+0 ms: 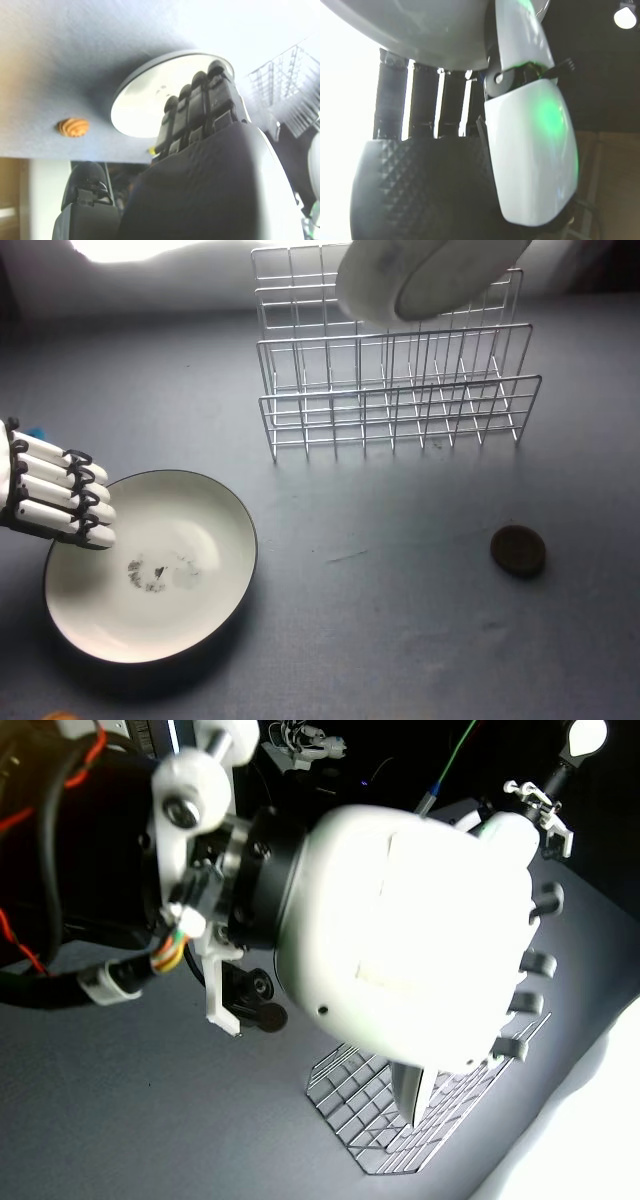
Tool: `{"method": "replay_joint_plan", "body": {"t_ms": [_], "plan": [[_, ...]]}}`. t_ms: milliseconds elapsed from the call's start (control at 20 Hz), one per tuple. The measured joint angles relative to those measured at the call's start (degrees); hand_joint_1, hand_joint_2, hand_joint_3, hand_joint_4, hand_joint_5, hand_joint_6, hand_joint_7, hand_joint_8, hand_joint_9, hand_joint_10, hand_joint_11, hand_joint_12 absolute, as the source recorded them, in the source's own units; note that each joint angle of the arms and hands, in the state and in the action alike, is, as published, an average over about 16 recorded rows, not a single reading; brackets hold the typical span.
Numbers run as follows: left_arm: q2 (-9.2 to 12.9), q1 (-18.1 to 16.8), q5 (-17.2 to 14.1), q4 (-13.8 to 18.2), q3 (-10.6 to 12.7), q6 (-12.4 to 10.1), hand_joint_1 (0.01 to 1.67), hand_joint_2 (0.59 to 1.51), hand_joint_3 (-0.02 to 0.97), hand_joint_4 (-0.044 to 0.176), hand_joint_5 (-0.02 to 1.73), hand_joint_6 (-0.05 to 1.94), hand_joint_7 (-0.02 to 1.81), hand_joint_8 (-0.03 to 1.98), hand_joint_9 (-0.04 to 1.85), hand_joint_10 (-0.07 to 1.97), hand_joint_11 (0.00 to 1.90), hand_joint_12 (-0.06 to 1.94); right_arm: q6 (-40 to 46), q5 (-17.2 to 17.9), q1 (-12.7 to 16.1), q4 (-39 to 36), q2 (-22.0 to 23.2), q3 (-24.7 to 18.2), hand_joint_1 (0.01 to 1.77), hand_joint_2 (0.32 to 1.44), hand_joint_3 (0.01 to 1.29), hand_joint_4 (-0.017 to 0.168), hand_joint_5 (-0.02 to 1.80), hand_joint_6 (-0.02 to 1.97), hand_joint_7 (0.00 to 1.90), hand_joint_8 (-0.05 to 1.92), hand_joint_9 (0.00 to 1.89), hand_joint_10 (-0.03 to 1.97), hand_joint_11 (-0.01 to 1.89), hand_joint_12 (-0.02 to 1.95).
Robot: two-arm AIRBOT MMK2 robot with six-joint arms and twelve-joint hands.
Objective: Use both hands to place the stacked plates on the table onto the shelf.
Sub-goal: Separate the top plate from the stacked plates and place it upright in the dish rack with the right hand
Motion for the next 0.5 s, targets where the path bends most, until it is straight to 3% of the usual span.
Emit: {"method": "replay_joint_plan", "body": {"t_ms": [500], "plan": [[-1.2, 0.8, -2.3, -1.3, 3.5, 1.9, 0.02, 1.114, 0.017, 0.003, 0.02, 0.01, 0.02, -0.02, 0.02, 0.01, 0.02, 0.00, 1.2, -5.6, -2.0, 0.9, -3.9, 1.7, 1.37, 0.98, 0.01, -0.008, 0.94, 0.88, 1.03, 0.90, 1.04, 0.96, 0.89, 1.06]]}}
